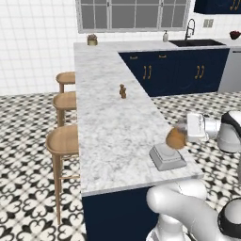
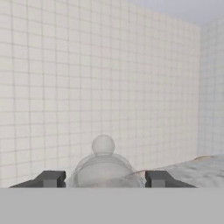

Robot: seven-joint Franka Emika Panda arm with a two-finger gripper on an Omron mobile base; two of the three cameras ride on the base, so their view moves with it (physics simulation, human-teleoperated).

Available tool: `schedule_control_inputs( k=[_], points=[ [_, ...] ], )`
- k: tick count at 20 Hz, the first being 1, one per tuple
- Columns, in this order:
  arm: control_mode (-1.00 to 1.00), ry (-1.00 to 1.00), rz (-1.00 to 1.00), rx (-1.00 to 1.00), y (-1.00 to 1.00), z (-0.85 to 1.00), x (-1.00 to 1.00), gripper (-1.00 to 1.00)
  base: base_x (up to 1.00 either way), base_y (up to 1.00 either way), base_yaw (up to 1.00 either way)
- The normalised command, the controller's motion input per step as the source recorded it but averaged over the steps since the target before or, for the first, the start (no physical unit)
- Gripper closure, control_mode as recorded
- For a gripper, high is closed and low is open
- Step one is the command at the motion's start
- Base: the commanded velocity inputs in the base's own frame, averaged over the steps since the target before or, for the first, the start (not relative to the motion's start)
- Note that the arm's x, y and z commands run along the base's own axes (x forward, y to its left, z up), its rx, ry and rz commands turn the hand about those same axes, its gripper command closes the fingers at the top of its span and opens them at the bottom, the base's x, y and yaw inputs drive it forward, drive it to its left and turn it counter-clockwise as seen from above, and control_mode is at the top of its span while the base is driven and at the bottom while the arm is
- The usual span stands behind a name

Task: Pick the honey bottle and place it on the digital scale for weighing, and close the cabinet.

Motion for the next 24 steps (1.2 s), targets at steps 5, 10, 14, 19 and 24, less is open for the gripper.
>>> schedule_control_inputs(
  k=[5, 10, 14, 19, 24],
  points=[
    [-1.00, 0.00, 0.00, 0.00, 0.00, -0.43, 0.17, 1.00, 0.00, 0.00, 0.00],
    [-1.00, 0.00, 0.00, 0.00, 0.00, -0.34, 0.16, 1.00, 0.00, 0.00, 0.00],
    [-1.00, 0.00, 0.00, 0.00, 0.02, -0.26, 0.27, 1.00, 0.00, 0.00, 0.00],
    [-1.00, 0.00, 0.00, 0.00, 0.04, -0.31, 0.26, 1.00, 0.00, 0.00, 0.00],
    [-1.00, -0.01, 0.00, 0.00, 0.00, -0.20, 0.12, 1.00, 0.00, 0.00, 0.00]
  ],
)
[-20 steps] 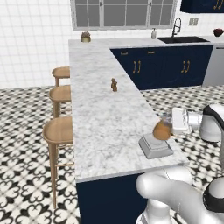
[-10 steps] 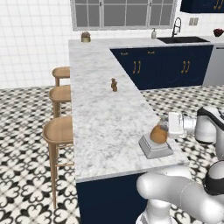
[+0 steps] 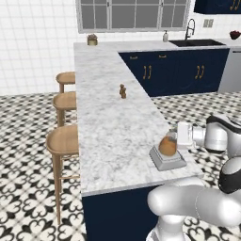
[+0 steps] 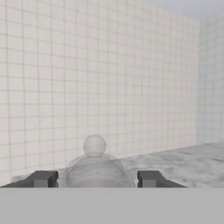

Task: Pick the honey bottle and place it on the digital scale for weighing, and close the cabinet.

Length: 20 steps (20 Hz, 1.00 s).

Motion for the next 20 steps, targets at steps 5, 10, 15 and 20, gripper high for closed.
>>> schedule_control_inputs(
  k=[5, 10, 15, 20],
  points=[
    [-1.00, 0.00, 0.00, 0.00, -0.04, -0.16, 0.21, 1.00, 0.00, 0.00, 0.00],
    [-1.00, -0.01, 0.00, 0.00, -0.02, -0.16, 0.03, 1.00, 0.00, 0.00, 0.00],
    [-1.00, -0.03, 0.00, 0.00, -0.06, -0.09, 0.00, -1.00, 0.00, 0.00, 0.00],
    [-1.00, -0.04, 0.00, 0.00, -0.07, 0.00, 0.00, -1.00, 0.00, 0.00, 0.00]
  ],
)
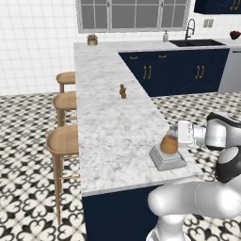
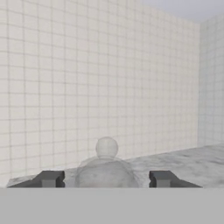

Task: Pick the honey bottle and place it on the digital scale for weighing, and close the cabinet.

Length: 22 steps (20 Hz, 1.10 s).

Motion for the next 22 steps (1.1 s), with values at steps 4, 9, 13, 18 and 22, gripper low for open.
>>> schedule_control_inputs(
  k=[4, 9, 13, 18, 22],
  points=[
    [-1.00, 0.00, 0.00, 0.00, 0.00, 0.00, 0.00, -1.00, 0.00, 0.00, 0.00],
    [-1.00, 0.00, 0.00, 0.00, 0.00, 0.03, 0.00, -1.00, 0.00, 0.00, 0.00],
    [-1.00, 0.00, 0.00, 0.00, 0.00, 0.03, 0.00, -1.00, 0.00, 0.00, 0.00],
    [-1.00, -0.01, 0.00, 0.00, 0.01, -0.16, -0.01, -1.00, 0.00, 0.00, 0.00],
    [-1.00, -0.07, 0.07, 0.00, 0.01, -0.25, -0.31, -1.00, 0.00, 0.00, 0.00]
  ],
)
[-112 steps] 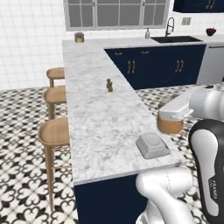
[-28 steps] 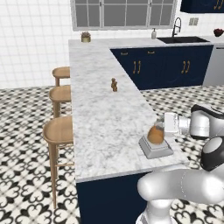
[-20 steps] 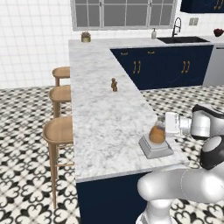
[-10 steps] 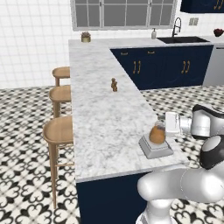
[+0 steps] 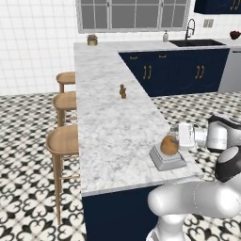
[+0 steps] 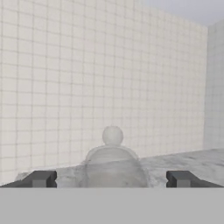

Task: Pick the honey bottle and place it on the digital scale for weighing, and close the cabinet.

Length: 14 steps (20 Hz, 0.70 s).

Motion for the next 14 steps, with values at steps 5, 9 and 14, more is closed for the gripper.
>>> schedule_control_inputs(
  k=[5, 9, 14],
  points=[
    [-1.00, -0.14, 0.07, 0.00, 0.00, -0.11, -0.23, -1.00, 0.00, 0.00, 0.00],
    [-1.00, -0.30, 0.02, 0.00, 0.00, 0.07, -0.04, -1.00, 0.00, 0.00, 0.00],
    [-1.00, -0.27, 0.00, 0.01, 0.00, 0.09, 0.00, -1.00, 0.00, 0.00, 0.00]
  ],
)
